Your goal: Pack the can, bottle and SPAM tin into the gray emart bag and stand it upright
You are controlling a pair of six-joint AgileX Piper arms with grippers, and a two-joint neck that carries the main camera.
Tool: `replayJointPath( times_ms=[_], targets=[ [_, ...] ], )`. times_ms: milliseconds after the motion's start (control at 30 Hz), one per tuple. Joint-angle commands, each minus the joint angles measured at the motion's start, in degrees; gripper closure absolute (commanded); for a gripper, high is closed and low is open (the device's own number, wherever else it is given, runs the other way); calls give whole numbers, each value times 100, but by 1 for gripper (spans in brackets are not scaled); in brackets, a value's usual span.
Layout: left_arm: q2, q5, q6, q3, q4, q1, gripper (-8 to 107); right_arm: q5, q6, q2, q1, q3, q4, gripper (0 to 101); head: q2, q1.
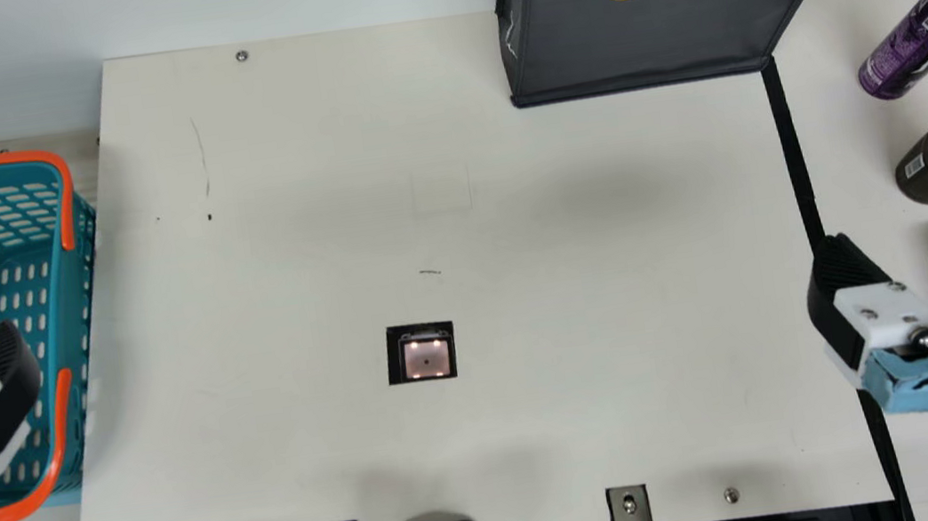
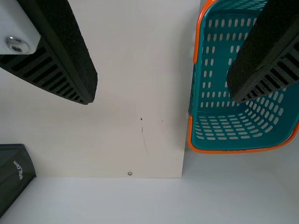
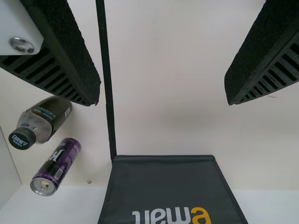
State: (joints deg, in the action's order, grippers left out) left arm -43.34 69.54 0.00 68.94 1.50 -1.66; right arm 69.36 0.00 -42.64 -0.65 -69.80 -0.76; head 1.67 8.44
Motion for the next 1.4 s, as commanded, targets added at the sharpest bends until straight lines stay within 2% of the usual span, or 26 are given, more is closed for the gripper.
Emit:
replayJointPath(
  times_ms=[0, 33, 400, 1367],
  targets=[
    [0, 0, 0, 0, 0, 0, 9, 0, 0, 0, 0, 0, 0, 6, 125, -186],
    [0, 0, 0, 0, 0, 0, 9, 0, 0, 0, 0, 0, 0, 6, 362, -423],
    [0, 0, 0, 0, 0, 0, 9, 0, 0, 0, 0, 0, 0, 6, 1829, -1844],
    [0, 0, 0, 0, 0, 0, 9, 6, 0, 0, 0, 0, 0, 6, 1833, -1844]
  ],
)
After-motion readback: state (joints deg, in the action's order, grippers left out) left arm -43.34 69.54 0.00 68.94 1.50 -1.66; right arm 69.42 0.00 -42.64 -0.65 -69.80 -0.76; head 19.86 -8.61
